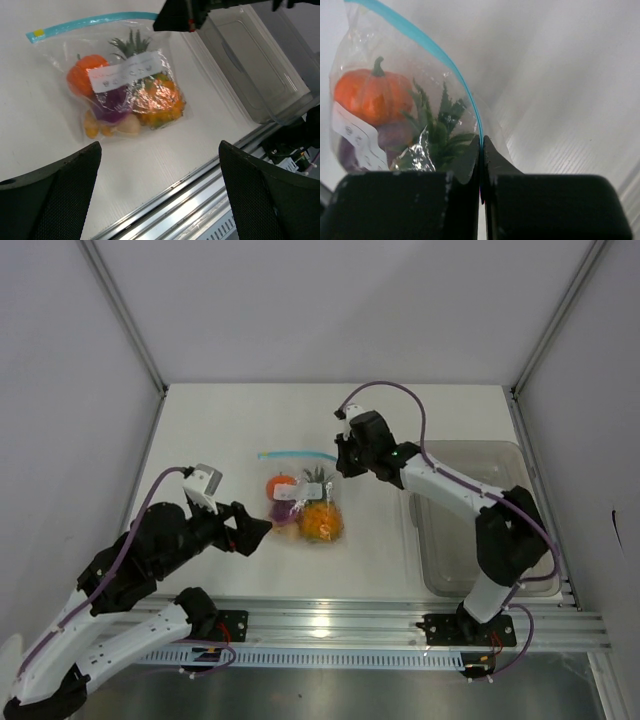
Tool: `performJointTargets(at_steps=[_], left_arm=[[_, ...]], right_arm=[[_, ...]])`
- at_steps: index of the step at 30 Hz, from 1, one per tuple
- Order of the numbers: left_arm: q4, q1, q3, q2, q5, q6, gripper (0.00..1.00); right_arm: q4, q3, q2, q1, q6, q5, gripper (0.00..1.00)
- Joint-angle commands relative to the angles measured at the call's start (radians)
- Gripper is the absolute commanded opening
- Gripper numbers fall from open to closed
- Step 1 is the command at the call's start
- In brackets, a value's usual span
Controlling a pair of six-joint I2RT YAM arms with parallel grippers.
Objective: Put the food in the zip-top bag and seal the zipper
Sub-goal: Place the zipper food storage bag at the center of the board.
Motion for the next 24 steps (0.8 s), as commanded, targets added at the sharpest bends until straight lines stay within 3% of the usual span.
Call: performJointTargets(at_steps=[1,2,5,8,10,11,13,17,24], left_arm=[[0.053,0.005,-0.042,-0.033,0.087,-0.031,0.99],[0.056,0.005,-0.048,-0.041,0.095,-0.031,0.99],[0.061,0.005,-0.065,-0.063,0.122,-0.038,0.99],[0.058,0.005,-0.068,-0.075,0.125,-0.041,1.00],[0.059,0.005,-0.068,-0.080,0.124,-0.039,0.99],[0.062,0.005,-0.070,-0.080,0.124,-0.041,1.00],[0.068,0.005,-0.071,-0.073,0.129,-0.041,0.99],[0.091,0.005,-0.091,-0.061,0.155,-0.059,0.99],[0.144,0.005,-0.137,-0.053,0.202,-0.084,1.00]], right_arm=[[0.075,0.114,0.107,-0.005,-0.082,0.065,0.00],[0.070,0.138,0.131,-0.006,-0.089,0.109,0.02],[0.047,0.214,0.201,-0.006,-0.107,0.147,0.46],[0.001,0.277,0.224,-0.006,-0.118,0.177,0.66],[-0.034,0.320,0.231,-0.005,-0.119,0.228,0.73],[-0.068,0.326,0.227,-0.002,-0.109,0.254,0.86],[-0.097,0.320,0.189,0.003,-0.106,0.318,0.97],[-0.220,0.270,0.071,0.034,-0.043,0.435,0.99],[-0.370,-0.041,-0.244,0.156,0.211,0.599,0.99]])
